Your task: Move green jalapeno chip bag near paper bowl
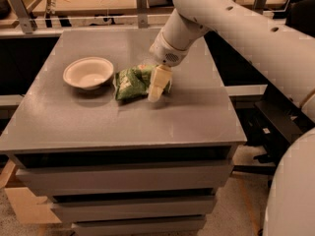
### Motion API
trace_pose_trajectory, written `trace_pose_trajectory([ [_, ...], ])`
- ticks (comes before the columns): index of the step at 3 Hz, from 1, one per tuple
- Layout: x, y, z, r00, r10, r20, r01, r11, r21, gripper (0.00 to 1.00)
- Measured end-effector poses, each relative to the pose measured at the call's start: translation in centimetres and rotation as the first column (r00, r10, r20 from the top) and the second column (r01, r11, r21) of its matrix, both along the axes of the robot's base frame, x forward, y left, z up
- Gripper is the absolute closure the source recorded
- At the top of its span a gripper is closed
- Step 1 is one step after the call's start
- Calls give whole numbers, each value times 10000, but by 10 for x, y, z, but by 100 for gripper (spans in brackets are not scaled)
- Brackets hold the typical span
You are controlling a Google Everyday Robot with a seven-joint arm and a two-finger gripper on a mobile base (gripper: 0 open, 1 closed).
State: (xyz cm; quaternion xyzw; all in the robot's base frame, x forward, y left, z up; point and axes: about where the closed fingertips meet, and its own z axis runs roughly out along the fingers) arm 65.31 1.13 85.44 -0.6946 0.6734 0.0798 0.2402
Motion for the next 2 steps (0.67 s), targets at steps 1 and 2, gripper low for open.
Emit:
trace_pose_trajectory([
  [1,0,0,0,10000,0,0,0,10000,0,0],
  [2,-6,-31,12,9984,-547,150,547,9985,-22,0],
])
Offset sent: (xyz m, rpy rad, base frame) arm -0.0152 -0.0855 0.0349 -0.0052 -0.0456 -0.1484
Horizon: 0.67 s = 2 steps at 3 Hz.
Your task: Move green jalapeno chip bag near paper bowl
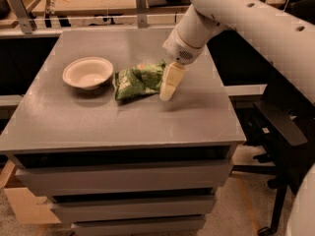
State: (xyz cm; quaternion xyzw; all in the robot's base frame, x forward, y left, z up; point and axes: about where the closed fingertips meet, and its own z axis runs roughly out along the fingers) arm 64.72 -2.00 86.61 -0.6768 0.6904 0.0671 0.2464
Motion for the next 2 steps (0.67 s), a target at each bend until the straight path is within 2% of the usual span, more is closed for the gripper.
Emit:
trace_pose_trajectory([
  [1,-6,-52,26,9946,-935,458,942,9955,-135,0],
  [2,-12,-103,54,9804,-1768,866,1796,9834,-255,0],
])
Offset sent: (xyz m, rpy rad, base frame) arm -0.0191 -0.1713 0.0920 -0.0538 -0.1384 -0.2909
